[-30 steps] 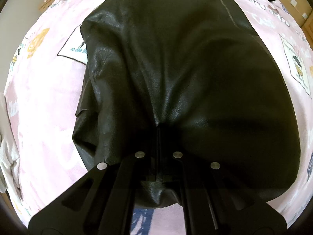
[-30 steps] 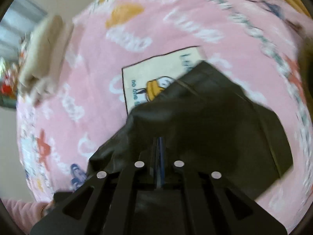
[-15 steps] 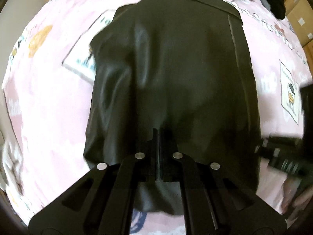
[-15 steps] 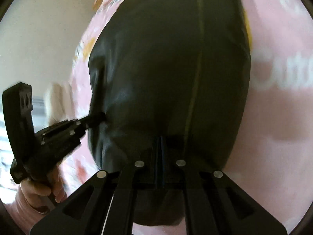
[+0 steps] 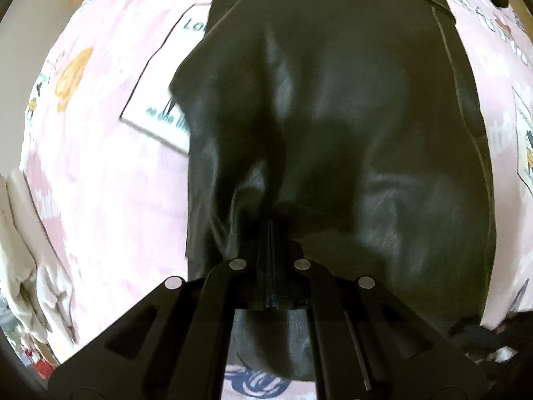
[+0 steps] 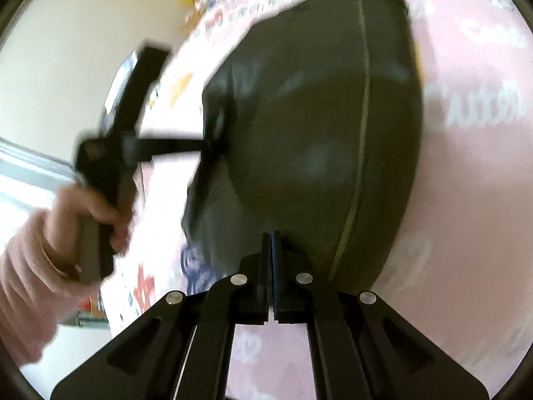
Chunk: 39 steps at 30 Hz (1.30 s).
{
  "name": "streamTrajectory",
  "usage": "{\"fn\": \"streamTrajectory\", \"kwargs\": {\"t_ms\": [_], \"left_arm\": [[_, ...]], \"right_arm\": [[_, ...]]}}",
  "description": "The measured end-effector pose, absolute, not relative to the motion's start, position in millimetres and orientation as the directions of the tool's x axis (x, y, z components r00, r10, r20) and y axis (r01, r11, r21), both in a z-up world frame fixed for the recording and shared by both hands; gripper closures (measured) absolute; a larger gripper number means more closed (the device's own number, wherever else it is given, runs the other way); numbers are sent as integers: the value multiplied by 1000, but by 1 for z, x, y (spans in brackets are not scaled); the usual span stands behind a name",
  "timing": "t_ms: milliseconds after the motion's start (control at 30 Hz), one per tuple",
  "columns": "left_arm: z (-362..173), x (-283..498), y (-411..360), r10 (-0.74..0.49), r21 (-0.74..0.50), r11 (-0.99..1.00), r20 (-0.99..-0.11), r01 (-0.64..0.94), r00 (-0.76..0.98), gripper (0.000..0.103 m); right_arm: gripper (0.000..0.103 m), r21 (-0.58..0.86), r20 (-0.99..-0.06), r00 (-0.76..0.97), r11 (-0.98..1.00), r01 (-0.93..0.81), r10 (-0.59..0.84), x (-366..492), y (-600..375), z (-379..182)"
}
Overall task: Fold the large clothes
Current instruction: 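Smooth the folded jacket bundle with both tools, then open both tools and place them on either side of the jacket bundle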
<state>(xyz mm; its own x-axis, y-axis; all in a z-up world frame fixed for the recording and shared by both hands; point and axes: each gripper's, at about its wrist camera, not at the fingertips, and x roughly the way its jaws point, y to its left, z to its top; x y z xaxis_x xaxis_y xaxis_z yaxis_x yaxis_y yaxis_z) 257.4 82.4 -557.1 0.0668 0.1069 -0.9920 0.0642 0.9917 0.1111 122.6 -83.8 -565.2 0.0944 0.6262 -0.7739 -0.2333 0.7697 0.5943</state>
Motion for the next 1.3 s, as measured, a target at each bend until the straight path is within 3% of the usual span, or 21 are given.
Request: {"fn": "streamTrajectory", "kwargs": {"t_ms": [167, 300, 500, 833, 967, 1100, 1200, 1300], "left_arm": [[-587, 252, 86, 146, 153, 979, -988, 135, 58, 100], [-592, 258, 89, 168, 175, 978, -983, 113, 70, 100], [-550, 245, 109, 177, 185, 982, -975, 43, 137, 101], [-599, 238, 128, 126, 124, 991, -991, 41, -41, 102], [-607, 232, 124, 141, 141, 989, -990, 51, 13, 102], [-561, 221, 131, 86, 77, 994, -989, -71, 124, 103], [-525, 226, 119, -8, -20, 998, -977, -56, 212, 103], [-539, 253, 102, -57, -59, 998, -982, -7, 181, 102]], "right_arm": [[103, 528, -833, 68, 825, -203, 550, 112, -71, -612], [103, 451, -861, 117, 850, -272, 495, 108, -51, -611], [103, 560, -807, 139, 819, -129, 574, 104, -83, -604], [98, 551, -813, 169, 830, -83, 557, 98, -92, -612], [100, 554, -811, 201, 832, -37, 549, 86, -94, -613], [101, 540, -825, 182, 841, -29, 536, 87, -93, -612], [103, 529, -836, 147, 848, -35, 528, 95, -93, -619], [103, 494, -854, 142, 866, -83, 501, 98, -85, -621]]}}
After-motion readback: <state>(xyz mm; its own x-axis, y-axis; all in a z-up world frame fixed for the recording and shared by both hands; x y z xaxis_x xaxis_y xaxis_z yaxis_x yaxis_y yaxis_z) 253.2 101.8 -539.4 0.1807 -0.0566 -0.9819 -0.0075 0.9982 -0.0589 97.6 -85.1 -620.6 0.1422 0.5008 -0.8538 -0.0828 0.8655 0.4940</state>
